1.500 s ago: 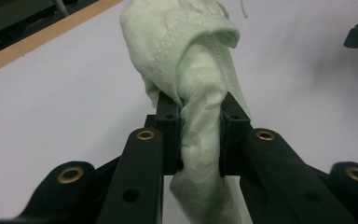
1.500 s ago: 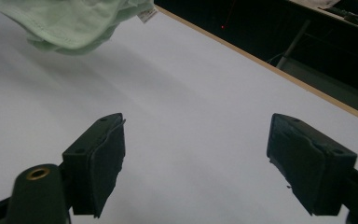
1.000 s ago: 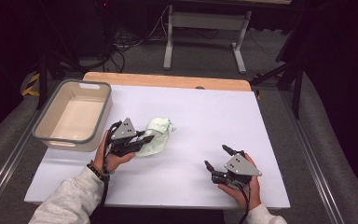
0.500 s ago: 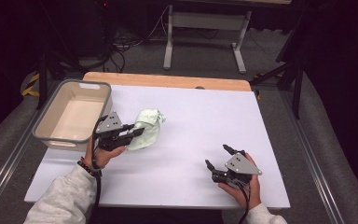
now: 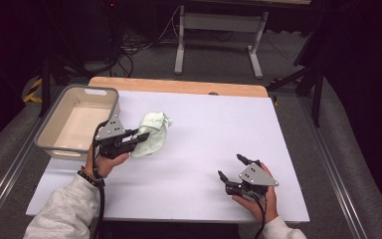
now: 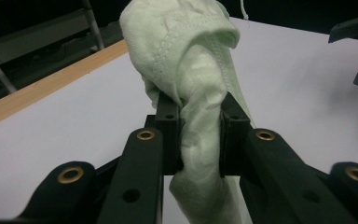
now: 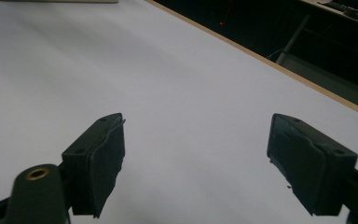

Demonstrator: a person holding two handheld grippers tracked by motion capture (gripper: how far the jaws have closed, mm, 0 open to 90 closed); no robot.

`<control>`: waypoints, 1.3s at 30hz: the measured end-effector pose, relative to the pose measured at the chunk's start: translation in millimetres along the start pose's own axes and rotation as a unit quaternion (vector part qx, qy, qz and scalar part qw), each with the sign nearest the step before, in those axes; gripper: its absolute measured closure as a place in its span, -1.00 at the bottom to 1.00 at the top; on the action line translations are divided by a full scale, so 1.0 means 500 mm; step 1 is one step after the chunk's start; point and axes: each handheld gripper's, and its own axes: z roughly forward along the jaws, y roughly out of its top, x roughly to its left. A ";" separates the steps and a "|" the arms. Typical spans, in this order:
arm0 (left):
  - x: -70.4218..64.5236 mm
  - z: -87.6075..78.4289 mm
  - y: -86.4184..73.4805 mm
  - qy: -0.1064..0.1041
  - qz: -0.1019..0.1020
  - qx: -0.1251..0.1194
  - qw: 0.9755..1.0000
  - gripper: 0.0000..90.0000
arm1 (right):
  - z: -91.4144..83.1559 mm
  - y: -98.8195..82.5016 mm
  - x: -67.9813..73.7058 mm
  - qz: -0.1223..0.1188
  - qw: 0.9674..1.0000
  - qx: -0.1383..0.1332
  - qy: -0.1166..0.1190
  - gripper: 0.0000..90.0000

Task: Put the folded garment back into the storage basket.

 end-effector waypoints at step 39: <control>0.066 -0.118 -0.036 0.074 -0.052 -0.022 0.996 0.68 | 0.039 0.024 0.006 -0.024 0.999 -0.007 0.028 -0.57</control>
